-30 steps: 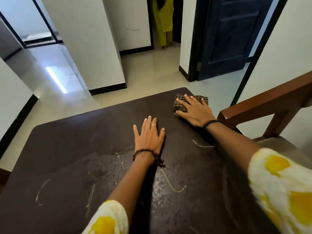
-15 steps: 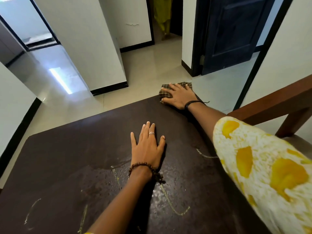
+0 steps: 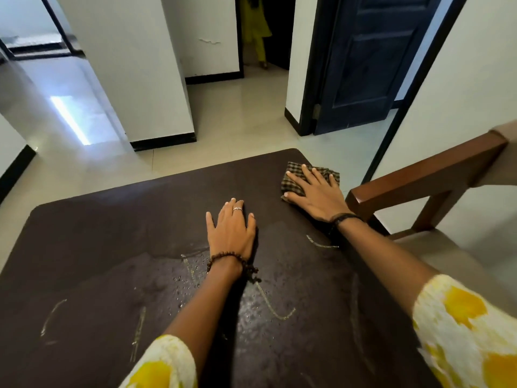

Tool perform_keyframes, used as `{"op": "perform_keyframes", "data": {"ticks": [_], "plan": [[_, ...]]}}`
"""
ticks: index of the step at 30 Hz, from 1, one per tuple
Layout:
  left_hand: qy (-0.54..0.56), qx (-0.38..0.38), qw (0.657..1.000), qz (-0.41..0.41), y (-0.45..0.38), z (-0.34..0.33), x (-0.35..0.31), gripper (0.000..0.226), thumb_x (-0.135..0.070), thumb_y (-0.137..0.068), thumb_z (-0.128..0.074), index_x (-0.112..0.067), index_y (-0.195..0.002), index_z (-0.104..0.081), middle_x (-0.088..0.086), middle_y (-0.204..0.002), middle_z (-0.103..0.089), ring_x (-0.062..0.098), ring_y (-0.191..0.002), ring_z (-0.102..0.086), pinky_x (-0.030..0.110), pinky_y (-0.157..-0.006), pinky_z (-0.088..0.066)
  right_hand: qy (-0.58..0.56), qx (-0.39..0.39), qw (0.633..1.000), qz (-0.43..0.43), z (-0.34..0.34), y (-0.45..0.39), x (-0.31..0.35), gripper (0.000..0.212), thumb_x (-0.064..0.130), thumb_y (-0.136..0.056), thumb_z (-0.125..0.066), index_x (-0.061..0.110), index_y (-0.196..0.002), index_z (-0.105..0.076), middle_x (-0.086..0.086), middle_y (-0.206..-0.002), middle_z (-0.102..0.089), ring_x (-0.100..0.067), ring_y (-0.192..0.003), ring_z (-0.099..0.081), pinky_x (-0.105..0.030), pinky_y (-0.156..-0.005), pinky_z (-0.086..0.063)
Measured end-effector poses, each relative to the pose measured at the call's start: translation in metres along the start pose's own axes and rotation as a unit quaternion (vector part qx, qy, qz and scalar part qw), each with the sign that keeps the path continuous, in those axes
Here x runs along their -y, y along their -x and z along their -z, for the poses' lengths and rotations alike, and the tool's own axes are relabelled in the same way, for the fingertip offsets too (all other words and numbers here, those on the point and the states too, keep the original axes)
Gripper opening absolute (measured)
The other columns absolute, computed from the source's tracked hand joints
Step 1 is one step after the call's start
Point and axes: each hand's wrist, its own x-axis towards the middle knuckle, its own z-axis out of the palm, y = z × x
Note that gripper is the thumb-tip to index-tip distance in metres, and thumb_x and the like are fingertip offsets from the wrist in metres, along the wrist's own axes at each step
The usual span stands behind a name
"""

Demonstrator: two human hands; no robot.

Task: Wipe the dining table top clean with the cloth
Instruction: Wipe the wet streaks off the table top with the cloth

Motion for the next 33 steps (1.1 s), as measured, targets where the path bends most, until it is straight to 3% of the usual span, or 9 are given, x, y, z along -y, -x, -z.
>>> {"op": "perform_keyframes", "data": {"ticks": [2,6,11,15,19,23,27,30,33], "plan": [[0.018,-0.022,1.0,0.001,0.009,0.014,0.013,0.042,-0.033,-0.096,-0.034,-0.017,-0.136,-0.037,0.002,-0.149,-0.029,0.014,-0.135,-0.027,0.045,-0.114,-0.005,0.009,0.002,1.0,0.007,-0.001,0.026,0.001,0.061,0.062,-0.092,-0.024,0.042,-0.147,-0.007,0.001,-0.16,0.0,-0.022,-0.147,-0.001,-0.05,-0.117,0.001],[-0.044,-0.048,0.998,0.009,0.032,0.056,0.076,0.054,-0.036,-0.095,-0.038,-0.017,-0.143,-0.023,0.004,-0.154,-0.009,0.02,-0.138,-0.019,0.049,-0.113,-0.008,0.018,0.0,1.0,-0.008,-0.001,0.04,0.006,0.059,0.059,-0.093,-0.026,0.043,-0.146,-0.007,0.002,-0.16,-0.001,-0.021,-0.147,-0.001,-0.051,-0.117,0.0],[-0.129,0.048,0.985,0.105,0.055,0.095,0.154,0.068,-0.056,-0.09,-0.026,-0.027,-0.146,-0.002,0.003,-0.154,0.012,0.021,-0.141,0.005,0.055,-0.11,-0.001,-0.004,0.015,0.998,-0.067,0.005,-0.019,0.035,0.061,0.06,-0.093,-0.029,0.04,-0.147,-0.01,-0.002,-0.16,0.0,-0.025,-0.146,-0.001,-0.053,-0.116,0.001],[-0.144,0.033,0.983,0.105,0.072,0.088,0.173,0.082,-0.077,-0.076,0.001,-0.032,-0.144,0.004,-0.003,-0.154,0.008,0.013,-0.14,0.009,0.05,-0.112,0.003,-0.014,0.025,0.997,-0.071,0.003,-0.066,0.079,0.064,0.061,-0.092,-0.03,0.037,-0.148,-0.012,-0.004,-0.16,0.0,-0.028,-0.146,0.0,-0.055,-0.115,0.003],[-0.12,0.0,0.989,0.088,0.068,0.082,0.172,0.081,-0.075,-0.078,-0.002,-0.03,-0.145,0.001,-0.004,-0.155,0.007,0.011,-0.14,0.01,0.047,-0.111,0.008,-0.002,0.009,1.0,-0.029,-0.008,-0.086,0.13,0.063,0.062,-0.091,-0.03,0.037,-0.147,-0.015,-0.004,-0.16,-0.002,-0.028,-0.146,-0.001,-0.057,-0.115,0.001],[-0.116,-0.001,0.988,0.098,0.071,0.083,0.18,0.071,-0.063,-0.088,-0.015,-0.024,-0.146,0.001,-0.003,-0.155,0.006,0.01,-0.14,0.009,0.047,-0.111,0.009,0.007,0.019,0.998,0.066,-0.03,-0.082,0.227,0.063,0.063,-0.09,-0.031,0.037,-0.147,-0.018,-0.005,-0.16,-0.002,-0.028,-0.146,-0.001,-0.058,-0.114,0.001],[0.001,-0.064,0.993,0.101,0.072,0.089,0.178,0.063,-0.036,-0.095,-0.035,-0.016,-0.146,-0.003,0.004,-0.155,-0.005,0.014,-0.141,-0.001,0.042,-0.112,0.004,0.011,0.041,0.982,0.183,-0.047,-0.044,0.309,0.062,0.061,-0.092,-0.03,0.039,-0.147,-0.014,-0.005,-0.16,0.0,-0.027,-0.146,0.001,-0.057,-0.113,0.004],[0.098,-0.105,0.981,0.129,0.072,0.1,0.184,0.056,-0.018,-0.094,-0.044,-0.01,-0.144,-0.02,0.009,-0.153,-0.017,0.02,-0.14,-0.012,0.037,-0.114,-0.009,0.023,0.071,0.965,0.252,-0.045,-0.024,0.308,0.059,0.056,-0.094,-0.03,0.039,-0.147,-0.011,-0.003,-0.16,0.001,-0.024,-0.147,0.001,-0.054,-0.114,0.004],[0.015,-0.079,0.987,0.141,0.084,0.116,0.214,0.053,-0.021,-0.094,-0.044,-0.013,-0.143,-0.025,0.008,-0.152,-0.021,0.02,-0.14,-0.013,0.043,-0.113,-0.009,0.014,0.058,0.97,0.237,-0.031,-0.018,0.255,0.058,0.054,-0.094,-0.032,0.04,-0.146,-0.012,0.0,-0.16,-0.001,-0.021,-0.147,-0.001,-0.051,-0.116,0.001]]}}
